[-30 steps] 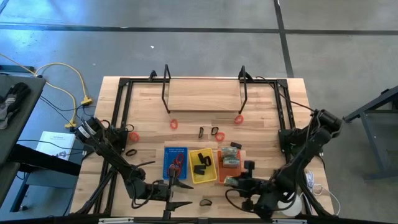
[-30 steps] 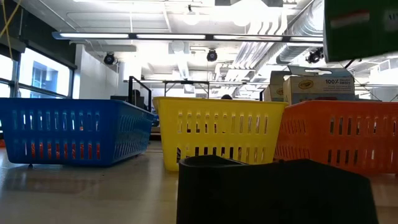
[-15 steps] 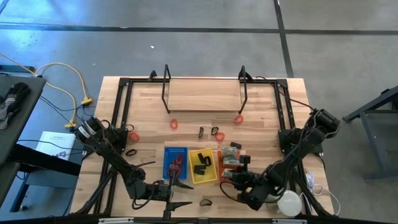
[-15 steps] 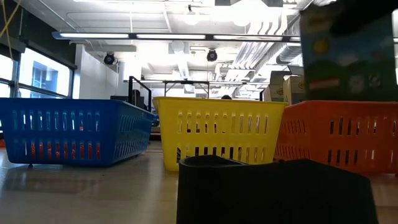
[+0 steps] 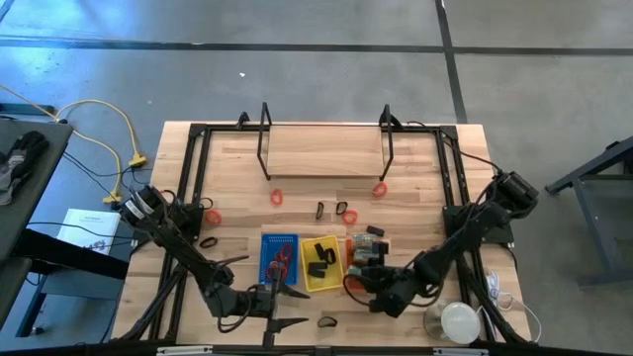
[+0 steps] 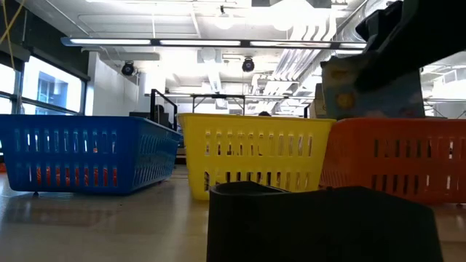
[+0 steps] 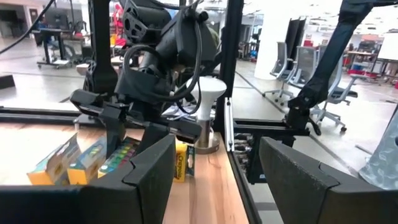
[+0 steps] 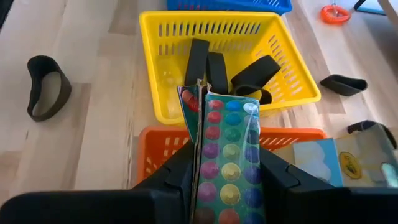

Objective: Pick & Place Office Desk Supplies
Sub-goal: Put the crayon box into the orange basket

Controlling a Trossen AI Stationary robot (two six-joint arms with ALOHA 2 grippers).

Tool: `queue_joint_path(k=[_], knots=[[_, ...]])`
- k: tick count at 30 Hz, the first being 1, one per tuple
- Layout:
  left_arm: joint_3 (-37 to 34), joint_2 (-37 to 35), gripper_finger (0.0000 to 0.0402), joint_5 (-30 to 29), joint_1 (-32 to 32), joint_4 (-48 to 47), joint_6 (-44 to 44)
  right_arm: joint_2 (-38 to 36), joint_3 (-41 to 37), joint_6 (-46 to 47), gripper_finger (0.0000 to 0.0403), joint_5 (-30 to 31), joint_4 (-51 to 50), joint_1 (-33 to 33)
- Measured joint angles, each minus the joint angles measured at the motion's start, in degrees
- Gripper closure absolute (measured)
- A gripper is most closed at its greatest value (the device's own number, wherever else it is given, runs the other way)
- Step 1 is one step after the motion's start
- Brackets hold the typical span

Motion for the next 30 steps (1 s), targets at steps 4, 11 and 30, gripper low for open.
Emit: queue_joint_path(k=[4, 11, 30], knots=[[0.0, 0.02, 0.0176, -0.02, 0.02, -1.07, -1.02, 0.0, -0.42, 0.0, 0.0301, -0.08, -0.11, -0.2], [0.0, 0.02, 0.0176, -0.02, 0.02, -2.44, -1.01, 0.0, -0.42, 0.11, 0.0263, -0.01, 0.24, -0.09], [0.0, 0.02, 0.0176, -0.07, 0.02, -2.49, -0.94, -1.33, 2.28, -5.65, 0.0188, 5.98, -0.85, 0.36]])
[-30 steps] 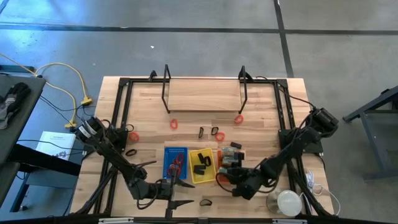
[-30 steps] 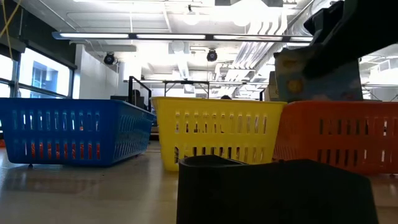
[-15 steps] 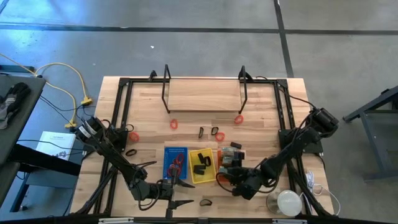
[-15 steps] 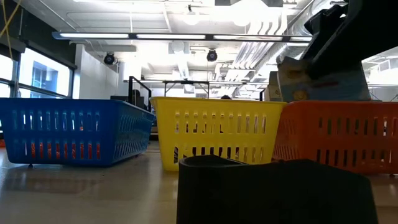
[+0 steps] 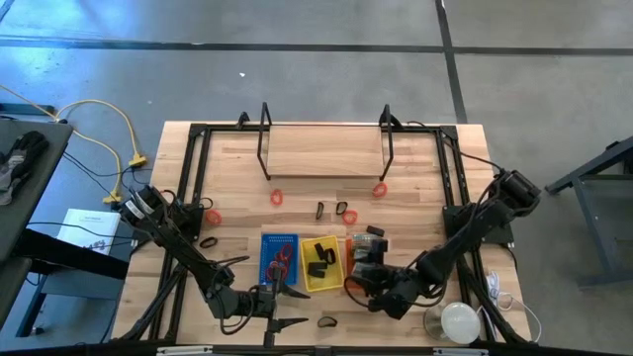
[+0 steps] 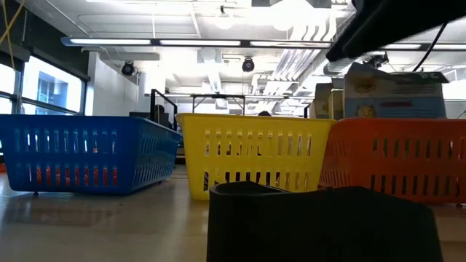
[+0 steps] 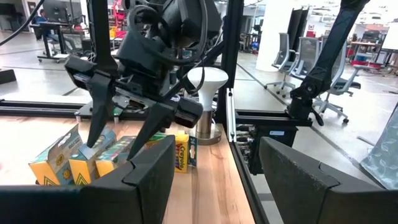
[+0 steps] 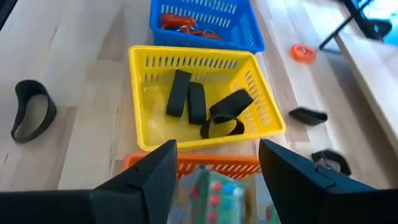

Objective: Pick & Place Office Desk Supplies
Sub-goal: Put the crayon box into the orange basket

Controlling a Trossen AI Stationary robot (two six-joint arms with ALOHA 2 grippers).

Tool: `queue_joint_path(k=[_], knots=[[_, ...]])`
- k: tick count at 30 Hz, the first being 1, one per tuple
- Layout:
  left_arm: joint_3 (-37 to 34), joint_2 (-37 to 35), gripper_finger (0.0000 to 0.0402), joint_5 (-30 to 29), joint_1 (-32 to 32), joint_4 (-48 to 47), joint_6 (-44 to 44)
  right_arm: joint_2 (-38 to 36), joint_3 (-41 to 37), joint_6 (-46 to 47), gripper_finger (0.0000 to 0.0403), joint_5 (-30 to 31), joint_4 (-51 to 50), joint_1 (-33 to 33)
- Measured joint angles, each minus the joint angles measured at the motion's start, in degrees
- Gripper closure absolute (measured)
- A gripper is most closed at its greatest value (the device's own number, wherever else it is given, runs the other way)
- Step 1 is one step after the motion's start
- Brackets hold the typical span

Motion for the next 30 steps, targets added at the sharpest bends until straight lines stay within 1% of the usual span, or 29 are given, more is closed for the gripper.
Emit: queue_joint_path(k=[2, 4, 6, 8, 11, 13, 15, 16, 18, 20, 23, 26, 28, 30], knots=[[0.0, 0.0, 0.0176, 0.0, 0.0, -0.21, 0.01, -0.34, 1.34, -2.32, 0.0188, -0.18, 0.05, 0.34], [0.0, 0.0, 0.0176, 0.0, 0.0, -0.57, -0.01, -1.24, 2.86, -2.74, 0.0188, -0.45, 0.14, 0.69], [0.0, 0.0, 0.0176, 0.0, 0.0, -1.1, -0.01, -2.22, 4.35, -1.76, 0.0188, -3.23, 0.32, 0.82], [0.0, 0.0, 0.0176, -0.01, 0.0, -1.99, -0.06, -3.66, 5.24, 0.79, 0.0188, -10.78, 0.34, 0.85], [0.0, 0.0, 0.0176, -0.02, 0.0, -3.05, -1.39, -4.85, 5.59, 7.51, 0.0188, -27.32, 1.5, 0.43], [0.0, 0.0, 0.0176, -0.04, 0.0, -3.44, -2.5, -4.72, 5.53, 12.42, 0.0188, -37.33, 1.25, 0.65], [0.0, 0.0, 0.0176, -0.04, 0.0, -3.44, -2.63, -4.0, 5.5, 18.01, 0.0188, -44.59, 1.14, 1.72], [0.0, 0.0, 0.0176, -0.02, 0.0, -3.42, -2.66, -3.33, 5.51, 20.79, 0.0188, -46.92, 1.25, 2.42], [0.0, 0.0, 0.0176, -0.02, 0.0, -3.44, -2.66, -2.06, 5.46, 26.12, 0.0188, -49.44, 0.98, 3.93], [0.0, 0.0, 0.0176, -0.02, 0.0, -3.42, -2.68, -1.14, 5.41, 31.0, 0.0188, -49.91, 0.8, 5.51], [0.0, 0.0, 0.0176, -0.03, 0.0, -3.44, -2.73, -0.18, 5.44, 37.19, 0.0188, -49.41, 0.25, 7.58], [0.0, 0.0, 0.0176, -0.01, 0.36, -3.42, -2.82, 0.54, 5.44, 40.26, 0.0188, -48.77, -0.75, 9.28], [0.0, 0.0, 0.0176, -0.04, 0.4, -3.42, -2.83, 0.72, 5.44, 42.0, 0.0188, -47.38, -1.39, 10.28], [0.0, 0.0, 0.0176, -0.02, 0.61, -3.42, -2.83, 1.17, 5.44, 45.73, 0.0188, -45.58, -2.85, 10.96]])
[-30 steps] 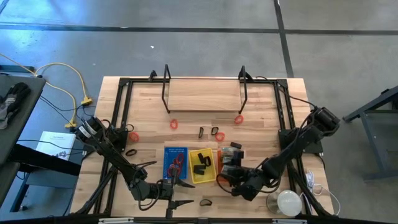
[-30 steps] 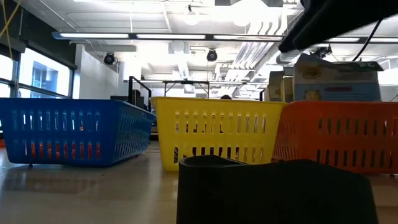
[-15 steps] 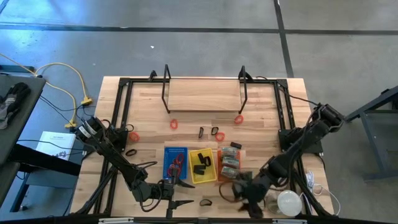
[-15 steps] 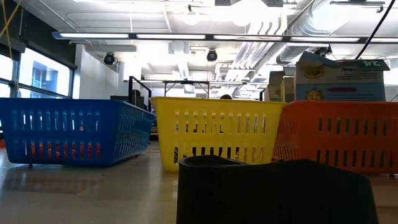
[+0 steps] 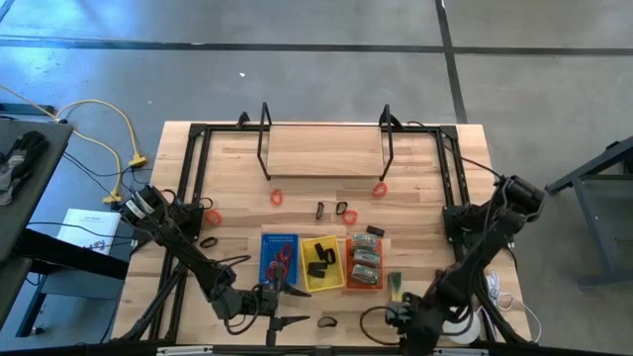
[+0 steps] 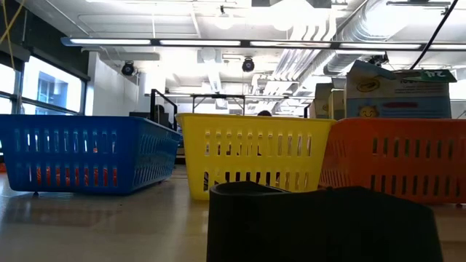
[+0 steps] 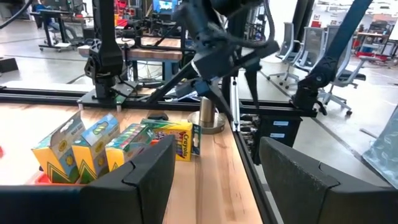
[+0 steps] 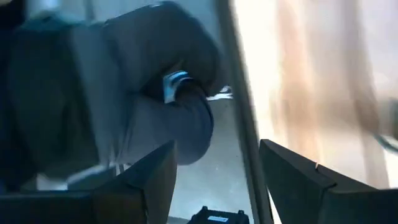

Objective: Pick & Place Office Desk Supplies
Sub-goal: Put the crayon box into the orange basket

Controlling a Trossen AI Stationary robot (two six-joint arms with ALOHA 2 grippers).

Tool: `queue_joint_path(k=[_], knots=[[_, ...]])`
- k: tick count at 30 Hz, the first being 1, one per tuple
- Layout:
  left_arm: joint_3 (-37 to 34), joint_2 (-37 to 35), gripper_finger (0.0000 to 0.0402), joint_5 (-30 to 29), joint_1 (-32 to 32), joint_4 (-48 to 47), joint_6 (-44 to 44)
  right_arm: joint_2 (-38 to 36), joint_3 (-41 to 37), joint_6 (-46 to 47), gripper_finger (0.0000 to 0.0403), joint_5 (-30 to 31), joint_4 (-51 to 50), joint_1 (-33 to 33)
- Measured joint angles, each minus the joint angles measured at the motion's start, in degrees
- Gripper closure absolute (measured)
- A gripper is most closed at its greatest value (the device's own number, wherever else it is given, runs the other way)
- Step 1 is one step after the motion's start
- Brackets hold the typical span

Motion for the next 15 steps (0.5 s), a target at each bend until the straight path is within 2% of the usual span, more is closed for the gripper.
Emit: queue_joint_path(k=[3, 6, 11, 15], knots=[[0.0, 0.0, 0.0176, -0.02, 0.09, 0.0, 0.0, 0.85, 0.0, 9.51, 0.0188, 3.52, -3.75, 0.63], [0.0, 0.0, 0.0176, 0.0, 0.09, 0.0, 0.02, 2.04, 0.02, 17.0, 0.0188, 4.11, -8.06, 0.6], [0.0, 0.0, 0.0176, 0.0, 0.09, 0.0, 0.02, 3.12, 0.0, 21.33, 0.0188, 4.06, -14.75, -0.53], [0.0, 0.0, 0.0176, 0.0, 0.09, 0.0, 0.02, 3.26, 0.02, 21.65, 0.0188, 5.21, -15.47, -1.86]])
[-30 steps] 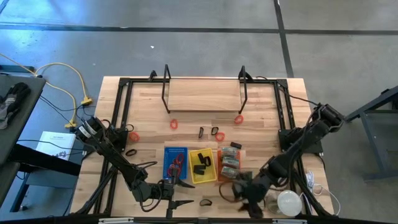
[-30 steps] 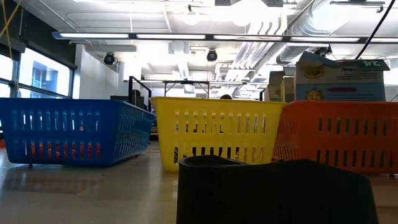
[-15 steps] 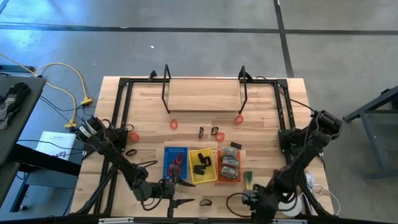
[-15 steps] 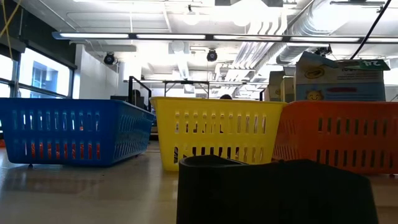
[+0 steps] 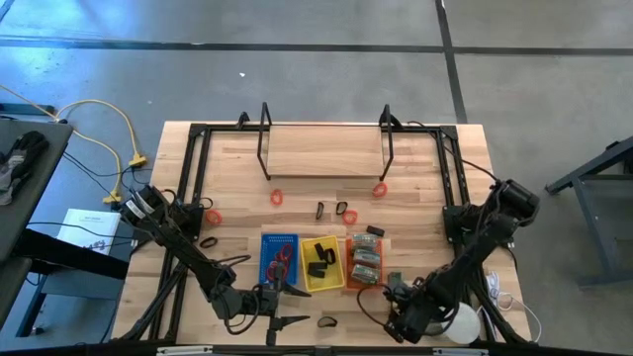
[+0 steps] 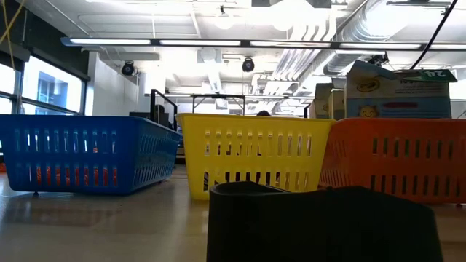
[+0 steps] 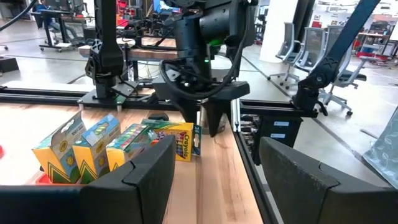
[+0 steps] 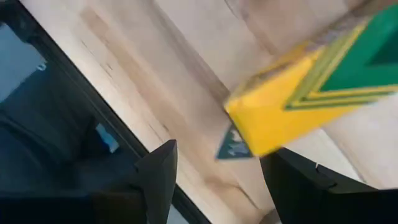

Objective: Pick & Place Office Desk Supplies
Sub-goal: Put the crayon box into the orange basket

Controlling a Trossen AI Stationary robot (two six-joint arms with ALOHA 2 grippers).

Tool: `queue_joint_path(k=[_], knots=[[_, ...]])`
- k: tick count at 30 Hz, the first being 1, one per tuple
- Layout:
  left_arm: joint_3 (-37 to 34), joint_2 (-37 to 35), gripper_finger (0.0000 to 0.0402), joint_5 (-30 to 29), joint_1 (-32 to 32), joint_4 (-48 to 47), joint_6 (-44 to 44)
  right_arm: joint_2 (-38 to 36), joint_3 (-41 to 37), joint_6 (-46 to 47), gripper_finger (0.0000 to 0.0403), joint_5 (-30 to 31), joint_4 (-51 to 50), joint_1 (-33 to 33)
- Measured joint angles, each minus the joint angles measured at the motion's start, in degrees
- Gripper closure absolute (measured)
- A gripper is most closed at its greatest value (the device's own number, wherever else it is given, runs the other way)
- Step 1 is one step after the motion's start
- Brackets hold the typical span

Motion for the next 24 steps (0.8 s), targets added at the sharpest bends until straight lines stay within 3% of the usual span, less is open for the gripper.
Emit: queue_joint_path(k=[24], knots=[[-0.02, 0.0, 0.0176, 0.0, 0.0, -0.44, 0.07, -0.06, 0.0, 6.89, 0.0188, 0.09, -3.84, -3.66]])
